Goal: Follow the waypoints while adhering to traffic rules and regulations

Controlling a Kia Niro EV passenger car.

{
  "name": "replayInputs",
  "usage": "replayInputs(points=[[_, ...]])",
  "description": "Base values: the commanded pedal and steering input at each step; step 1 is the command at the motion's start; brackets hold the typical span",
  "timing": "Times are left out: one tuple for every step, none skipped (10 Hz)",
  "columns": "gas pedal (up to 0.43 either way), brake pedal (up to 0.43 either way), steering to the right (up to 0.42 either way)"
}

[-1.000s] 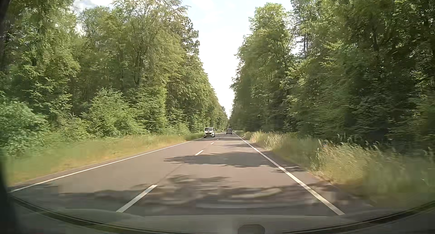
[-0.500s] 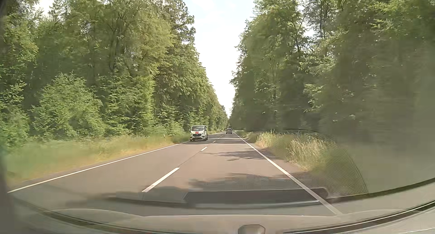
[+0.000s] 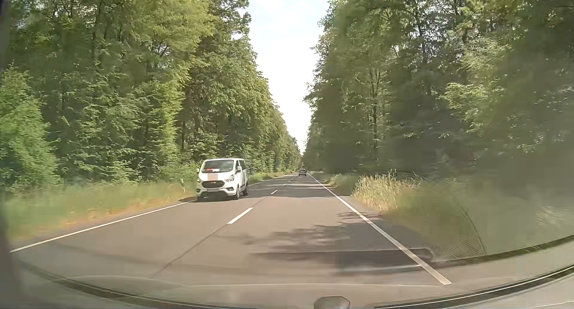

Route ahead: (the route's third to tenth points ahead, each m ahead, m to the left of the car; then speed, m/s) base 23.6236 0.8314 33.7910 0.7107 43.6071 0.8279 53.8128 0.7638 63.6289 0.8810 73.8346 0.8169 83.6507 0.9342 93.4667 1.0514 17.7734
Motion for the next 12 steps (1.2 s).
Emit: replayInputs(points=[[0.059, 0.037, -0.001], [0.059, 0.037, -0.001], [0.059, 0.030, -0.001], [0.059, 0.037, -0.001], [0.059, 0.037, -0.001], [0.059, 0.030, -0.001], [0.059, 0.030, -0.001], [0.059, 0.030, -0.001], [0.059, 0.037, -0.001], [0.059, 0.037, -0.001], [0.059, 0.037, -0.001], [0.059, 0.037, -0.001]])
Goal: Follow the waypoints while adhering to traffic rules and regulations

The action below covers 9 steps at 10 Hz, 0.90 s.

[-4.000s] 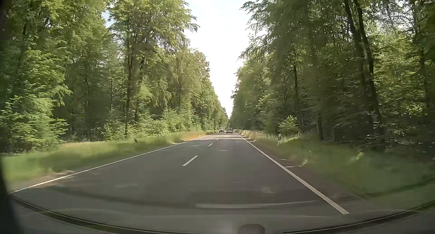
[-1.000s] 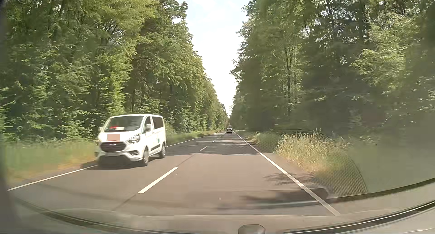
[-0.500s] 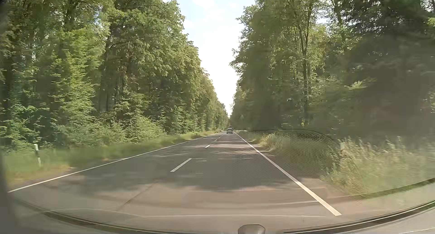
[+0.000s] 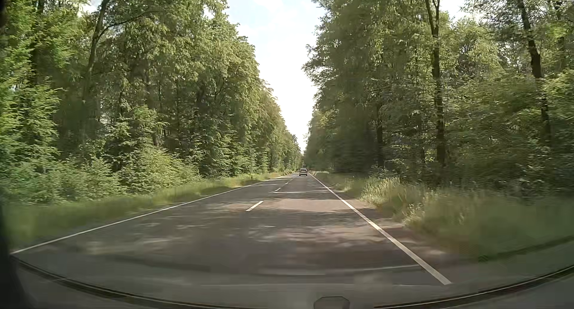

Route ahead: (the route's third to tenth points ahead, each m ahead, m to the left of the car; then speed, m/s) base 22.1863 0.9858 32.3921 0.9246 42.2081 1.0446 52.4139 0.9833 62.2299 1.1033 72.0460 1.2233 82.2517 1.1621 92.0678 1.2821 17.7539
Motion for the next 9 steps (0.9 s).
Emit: replayInputs(points=[[0.059, 0.037, -0.001], [0.059, 0.030, -0.001], [0.059, 0.030, 0.000], [0.059, 0.030, 0.000], [0.059, 0.037, 0.000], [0.059, 0.037, 0.000], [0.059, 0.037, 0.000], [0.059, 0.030, 0.000], [0.059, 0.037, 0.000]])
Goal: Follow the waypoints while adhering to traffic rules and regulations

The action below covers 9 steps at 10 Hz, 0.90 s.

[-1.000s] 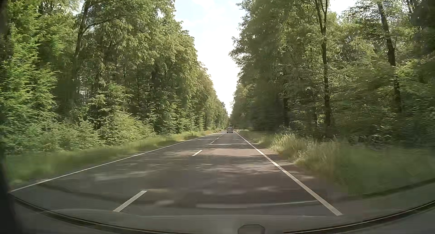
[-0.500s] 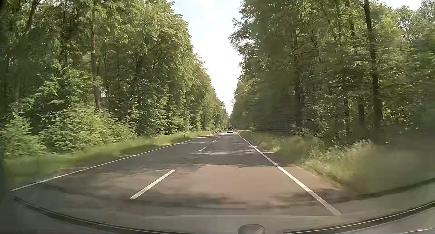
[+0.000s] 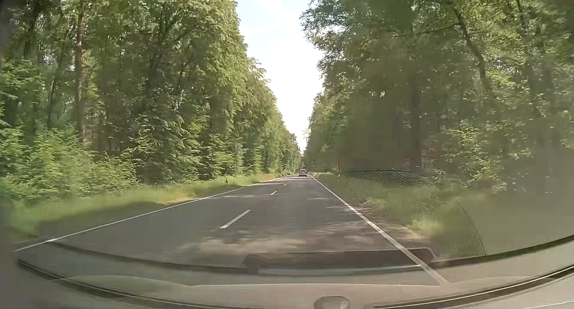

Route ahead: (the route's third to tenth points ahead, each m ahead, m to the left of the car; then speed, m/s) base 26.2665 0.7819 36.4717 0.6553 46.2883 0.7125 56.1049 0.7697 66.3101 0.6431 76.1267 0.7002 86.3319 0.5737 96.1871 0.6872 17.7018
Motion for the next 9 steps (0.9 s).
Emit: replayInputs(points=[[0.059, 0.037, 0.000], [0.059, 0.037, 0.000], [0.059, 0.030, -0.001], [0.059, 0.037, -0.001], [0.059, 0.037, -0.001], [0.059, 0.030, 0.000], [0.059, 0.037, -0.001], [0.059, 0.037, 0.000], [0.059, 0.030, 0.000]])
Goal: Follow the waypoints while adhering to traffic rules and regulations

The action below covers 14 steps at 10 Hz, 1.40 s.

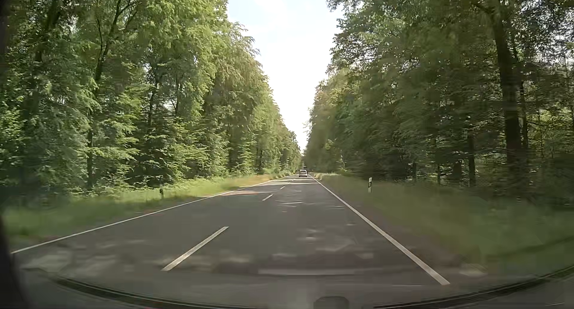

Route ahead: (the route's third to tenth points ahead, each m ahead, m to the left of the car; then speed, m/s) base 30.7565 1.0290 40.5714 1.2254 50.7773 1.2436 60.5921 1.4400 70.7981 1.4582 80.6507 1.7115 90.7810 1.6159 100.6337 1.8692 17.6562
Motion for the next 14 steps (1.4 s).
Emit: replayInputs(points=[[0.059, 0.030, 0.000], [0.059, 0.037, 0.000], [0.059, 0.037, 0.000], [0.059, 0.030, 0.000], [0.059, 0.037, 0.000], [0.059, 0.037, 0.000], [0.059, 0.030, 0.000], [0.059, 0.037, 0.000], [0.059, 0.037, 0.000], [0.059, 0.037, 0.000], [0.059, 0.037, 0.000], [0.059, 0.030, 0.000], [0.059, 0.037, 0.000], [0.059, 0.037, 0.000]])
